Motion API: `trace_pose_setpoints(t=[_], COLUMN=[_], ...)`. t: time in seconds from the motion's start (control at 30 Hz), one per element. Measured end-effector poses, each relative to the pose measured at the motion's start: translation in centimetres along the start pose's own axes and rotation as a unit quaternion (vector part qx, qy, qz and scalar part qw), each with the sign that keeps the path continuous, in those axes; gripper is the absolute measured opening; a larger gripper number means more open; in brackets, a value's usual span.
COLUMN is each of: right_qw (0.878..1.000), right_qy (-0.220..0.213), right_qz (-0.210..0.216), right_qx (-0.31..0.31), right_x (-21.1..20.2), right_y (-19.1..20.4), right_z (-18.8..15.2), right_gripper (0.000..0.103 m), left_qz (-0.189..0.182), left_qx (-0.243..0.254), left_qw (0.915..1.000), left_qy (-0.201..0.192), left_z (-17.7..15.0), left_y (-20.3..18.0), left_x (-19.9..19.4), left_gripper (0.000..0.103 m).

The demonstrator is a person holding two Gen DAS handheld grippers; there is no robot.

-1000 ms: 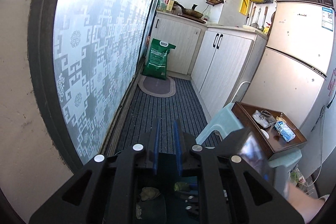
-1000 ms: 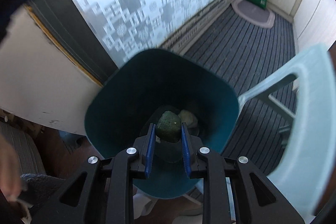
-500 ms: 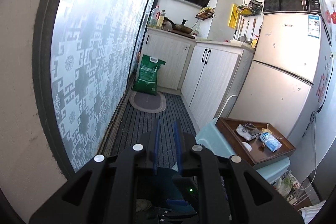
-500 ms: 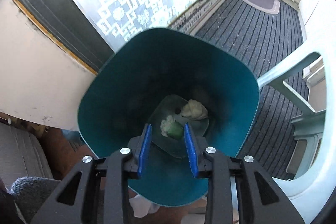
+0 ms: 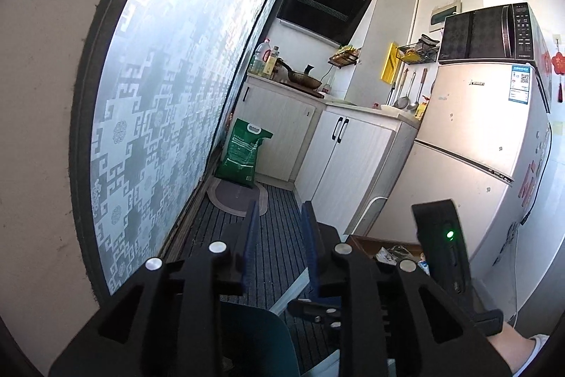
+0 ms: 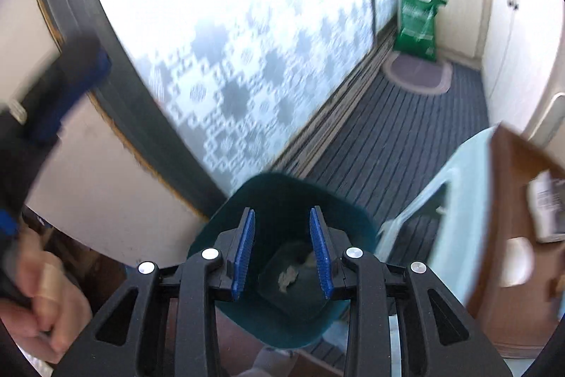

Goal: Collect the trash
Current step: 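Withdraw the right tool from the bin to the tray while the left tool moves to the tray, then grasp the white plastic cap with the left gripper while the right tool approaches the wipes pack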

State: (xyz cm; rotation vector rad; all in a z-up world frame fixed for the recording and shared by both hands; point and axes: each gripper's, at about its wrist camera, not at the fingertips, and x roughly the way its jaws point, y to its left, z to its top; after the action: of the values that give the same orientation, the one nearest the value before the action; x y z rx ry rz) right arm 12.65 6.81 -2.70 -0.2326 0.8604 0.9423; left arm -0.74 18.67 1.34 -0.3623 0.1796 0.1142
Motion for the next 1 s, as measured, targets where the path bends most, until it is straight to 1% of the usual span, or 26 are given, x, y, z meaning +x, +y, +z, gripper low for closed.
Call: trace_pose_setpoints(t=[0.07, 0.13, 0.27, 0.37, 0.5, 0.57, 0.67, 0.8, 1.0], right_qw=[1.0, 0.999, 0.997, 0.995, 0.992, 0.99, 0.987, 0.984, 0.983], right_qy=[-0.019, -0.035, -0.061, -0.072, -0.084, -0.093, -0.102, -0.1, -0.092], right_qz=[-0.003, -0.011, -0.032, -0.056, -0.081, -0.095, -0.108, -0.125, -0.13], right_qx=[0.011, 0.019, 0.031, 0.035, 0.048, 0.053, 0.067, 0.079, 0.093], right_x=[-1.9, -3.4, -6.3, -8.0, -10.3, -11.4, -12.8, -14.0, -14.8], right_y=[-1.0, -2.1, -4.5, -6.1, -8.6, -9.8, -11.6, -13.8, -16.3], right_z=[0.1, 0.6, 0.6, 0.2, -0.6, -0.8, -1.5, -2.8, -4.6], right_gripper=[0.032, 0.032, 0.032, 0.032, 0.032, 0.032, 0.032, 0.033, 0.032], left_qz=[-0.014, -0.017, -0.023, -0.03, -0.038, -0.044, -0.05, -0.066, -0.078], left_qx=[-0.008, -0.007, 0.014, 0.032, 0.054, 0.069, 0.092, 0.111, 0.141], left_qw=[0.9999, 0.9998, 0.9996, 0.9985, 0.995, 0.9914, 0.9857, 0.9782, 0.9652], left_qy=[-0.004, -0.004, 0.008, 0.032, 0.075, 0.102, 0.132, 0.163, 0.206], left_z=[0.1, 0.2, -0.2, -0.8, -1.9, -2.7, -3.7, -5.2, -7.2], left_y=[-0.5, -1.0, -3.2, -5.1, -7.6, -9.0, -10.9, -12.9, -15.2], left_x=[0.0, 0.4, 1.4, 2.7, 4.8, 6.1, 7.4, 8.9, 11.3], left_gripper=[0.029, 0.03, 0.033, 0.033, 0.037, 0.038, 0.038, 0.038, 0.038])
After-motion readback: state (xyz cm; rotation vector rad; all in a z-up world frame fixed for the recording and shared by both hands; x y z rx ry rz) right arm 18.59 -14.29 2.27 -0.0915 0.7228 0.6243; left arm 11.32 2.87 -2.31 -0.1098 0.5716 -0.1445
